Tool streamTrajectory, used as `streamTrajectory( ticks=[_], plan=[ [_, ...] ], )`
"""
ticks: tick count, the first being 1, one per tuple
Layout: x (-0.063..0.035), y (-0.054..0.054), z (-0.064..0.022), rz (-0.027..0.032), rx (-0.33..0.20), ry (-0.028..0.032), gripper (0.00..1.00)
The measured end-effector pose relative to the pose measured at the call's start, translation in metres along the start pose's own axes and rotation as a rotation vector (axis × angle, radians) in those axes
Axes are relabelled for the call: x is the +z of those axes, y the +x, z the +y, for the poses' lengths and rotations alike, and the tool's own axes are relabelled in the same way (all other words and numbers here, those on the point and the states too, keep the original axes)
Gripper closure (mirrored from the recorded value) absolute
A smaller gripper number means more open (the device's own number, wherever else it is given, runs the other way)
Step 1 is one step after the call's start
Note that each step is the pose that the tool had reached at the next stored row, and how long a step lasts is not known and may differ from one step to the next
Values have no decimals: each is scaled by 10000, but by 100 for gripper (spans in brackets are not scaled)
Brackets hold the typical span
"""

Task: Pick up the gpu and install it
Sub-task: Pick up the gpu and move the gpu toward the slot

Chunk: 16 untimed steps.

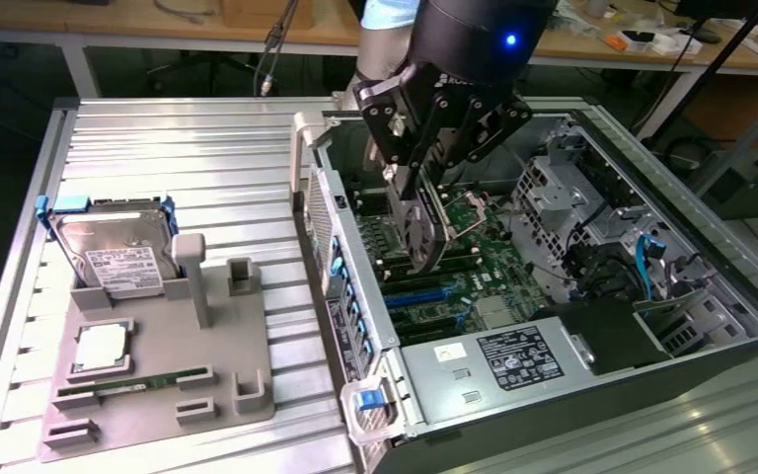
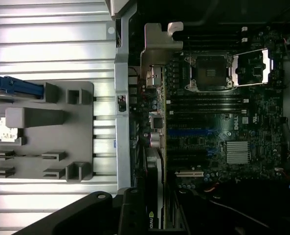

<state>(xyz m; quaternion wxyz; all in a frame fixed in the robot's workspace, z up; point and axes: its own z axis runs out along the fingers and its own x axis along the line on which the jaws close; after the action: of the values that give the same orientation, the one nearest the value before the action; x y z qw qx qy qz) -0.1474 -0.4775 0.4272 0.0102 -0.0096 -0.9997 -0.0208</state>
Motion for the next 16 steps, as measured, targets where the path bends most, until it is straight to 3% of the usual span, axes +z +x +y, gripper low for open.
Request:
streamTrajectory(
  ticks=[16],
  plan=[
    [-5, -226, 4, 8, -74, 2, 73]
  ],
)
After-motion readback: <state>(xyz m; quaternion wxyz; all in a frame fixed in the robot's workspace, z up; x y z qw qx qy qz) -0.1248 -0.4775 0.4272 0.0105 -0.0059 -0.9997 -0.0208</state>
